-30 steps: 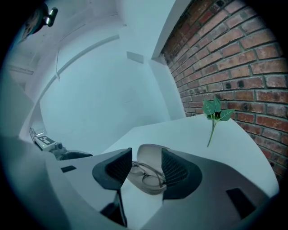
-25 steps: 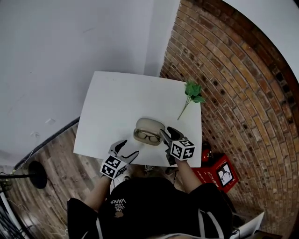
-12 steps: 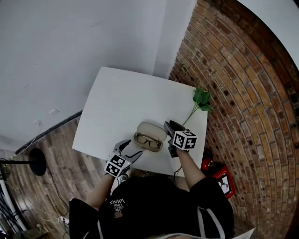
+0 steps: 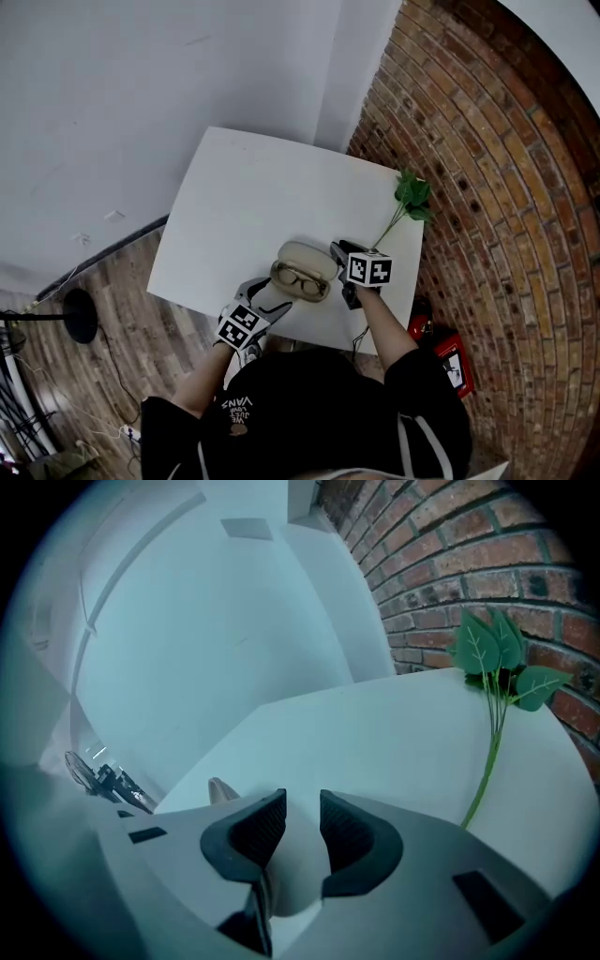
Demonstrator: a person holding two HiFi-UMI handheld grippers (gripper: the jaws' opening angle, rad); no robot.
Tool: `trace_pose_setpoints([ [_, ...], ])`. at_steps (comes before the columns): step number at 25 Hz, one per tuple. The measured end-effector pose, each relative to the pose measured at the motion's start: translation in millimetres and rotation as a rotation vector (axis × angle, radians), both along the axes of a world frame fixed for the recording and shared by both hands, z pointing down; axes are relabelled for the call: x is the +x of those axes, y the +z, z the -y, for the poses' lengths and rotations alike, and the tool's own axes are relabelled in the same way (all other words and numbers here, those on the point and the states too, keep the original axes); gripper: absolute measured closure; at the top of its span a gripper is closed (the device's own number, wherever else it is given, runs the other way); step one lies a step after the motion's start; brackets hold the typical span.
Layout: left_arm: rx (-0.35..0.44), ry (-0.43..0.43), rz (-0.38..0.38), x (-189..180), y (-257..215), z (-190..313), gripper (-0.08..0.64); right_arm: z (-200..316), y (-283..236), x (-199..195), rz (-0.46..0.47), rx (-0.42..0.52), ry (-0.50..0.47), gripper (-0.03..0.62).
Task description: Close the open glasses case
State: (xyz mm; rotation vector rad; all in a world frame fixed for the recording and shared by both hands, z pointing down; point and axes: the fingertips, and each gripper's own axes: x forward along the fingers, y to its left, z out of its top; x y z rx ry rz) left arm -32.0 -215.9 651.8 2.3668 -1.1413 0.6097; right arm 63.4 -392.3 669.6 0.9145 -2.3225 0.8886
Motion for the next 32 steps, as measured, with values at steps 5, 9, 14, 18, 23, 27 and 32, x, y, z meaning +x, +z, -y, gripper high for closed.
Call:
trace_pose_setpoints([
  [5, -0.014, 0.021, 0.001, 3, 8, -4, 0.225, -11, -8, -5, 0.042, -0.014, -0.004, 0.492],
  [9, -0.029, 0.042, 0.006, 2, 11, -9, 0.225, -22, -21, -7, 0.067, 0.001, 0.005, 0.494],
  [14, -0.047, 0.067, 0.001, 1, 17, -16, 0.224, -38, -34, -10, 0.083, 0.028, 0.025, 0.494],
  [18, -0.049, 0.087, -0.003, -1, 19, -20, 0.224, -56, -42, -10, 0.093, 0.049, 0.048, 0.494],
  [23, -0.049, 0.106, -0.001, -6, 20, -23, 0.224, -78, -50, -12, 0.094, 0.078, 0.069, 0.493],
  [27, -0.020, 0.112, 0.006, -11, 12, -27, 0.222, -95, -51, -12, 0.085, 0.088, 0.083, 0.491],
  [32, 0.042, 0.134, 0.041, -15, -2, -30, 0.193, -113, -51, -12, 0.074, 0.094, 0.100, 0.488],
])
